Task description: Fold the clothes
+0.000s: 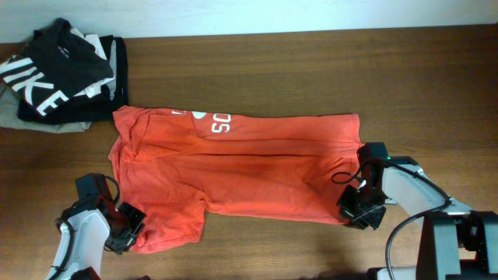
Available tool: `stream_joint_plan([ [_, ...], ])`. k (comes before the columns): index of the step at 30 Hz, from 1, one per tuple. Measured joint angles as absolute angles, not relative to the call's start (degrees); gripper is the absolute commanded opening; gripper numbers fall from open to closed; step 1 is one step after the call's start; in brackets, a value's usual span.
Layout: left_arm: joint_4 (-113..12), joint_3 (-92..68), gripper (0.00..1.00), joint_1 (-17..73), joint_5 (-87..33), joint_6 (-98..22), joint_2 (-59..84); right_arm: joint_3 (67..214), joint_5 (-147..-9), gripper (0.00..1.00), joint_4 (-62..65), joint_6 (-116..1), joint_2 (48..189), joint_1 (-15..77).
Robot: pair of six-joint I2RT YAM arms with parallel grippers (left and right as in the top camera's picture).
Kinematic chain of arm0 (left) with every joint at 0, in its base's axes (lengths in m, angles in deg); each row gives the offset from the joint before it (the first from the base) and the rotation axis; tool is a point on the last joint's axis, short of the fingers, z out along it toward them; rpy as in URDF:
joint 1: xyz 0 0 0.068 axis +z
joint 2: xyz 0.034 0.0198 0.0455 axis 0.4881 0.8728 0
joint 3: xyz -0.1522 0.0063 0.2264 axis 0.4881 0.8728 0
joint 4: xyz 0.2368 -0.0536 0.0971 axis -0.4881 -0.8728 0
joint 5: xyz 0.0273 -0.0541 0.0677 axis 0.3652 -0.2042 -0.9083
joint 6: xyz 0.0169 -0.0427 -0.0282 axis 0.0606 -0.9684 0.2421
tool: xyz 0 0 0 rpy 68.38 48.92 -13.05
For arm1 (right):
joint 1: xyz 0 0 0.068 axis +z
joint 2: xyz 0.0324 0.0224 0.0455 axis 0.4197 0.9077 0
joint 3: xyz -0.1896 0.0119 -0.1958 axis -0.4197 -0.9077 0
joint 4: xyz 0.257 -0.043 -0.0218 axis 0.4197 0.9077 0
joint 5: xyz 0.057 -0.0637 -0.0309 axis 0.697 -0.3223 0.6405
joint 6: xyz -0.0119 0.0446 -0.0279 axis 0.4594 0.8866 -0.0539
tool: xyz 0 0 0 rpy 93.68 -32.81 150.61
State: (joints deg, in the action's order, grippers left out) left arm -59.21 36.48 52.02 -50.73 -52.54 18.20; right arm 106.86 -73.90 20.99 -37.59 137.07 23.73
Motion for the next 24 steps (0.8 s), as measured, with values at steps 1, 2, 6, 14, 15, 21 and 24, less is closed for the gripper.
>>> stream_joint_plan([
  [1,-59.0,36.5,0.11,52.0,-49.9,-52.5,18.2,106.9,-73.4,0.04,20.5,-37.3,137.1,23.7],
  [2,-58.9,36.5,0.08,52.1,-49.1,-52.5,18.2,106.9,-73.3,0.04,20.3,-37.0,137.0,23.7],
  [6,-58.6,36.6,0.01,52.1,-46.3,-52.4,18.2,106.9,-73.2,0.04,20.0,-36.6,137.0,23.7],
  [14,-59.2,35.4,0.01,52.1,-42.3,-52.5,19.7,113.8,-74.7,0.04,21.4,-36.5,137.0,23.7],
  [15,-59.4,34.6,0.01,52.0,-41.7,-52.3,20.2,115.1,-74.9,0.04,21.5,-36.6,137.0,23.7],
  [21,-50.3,26.4,0.01,52.0,-40.0,-51.6,20.3,120.4,-76.5,0.04,17.1,-36.6,137.0,23.7],
  [24,-42.4,26.1,0.01,51.8,-39.8,-51.4,20.3,120.5,-77.1,0.04,13.8,-36.6,137.0,23.7],
])
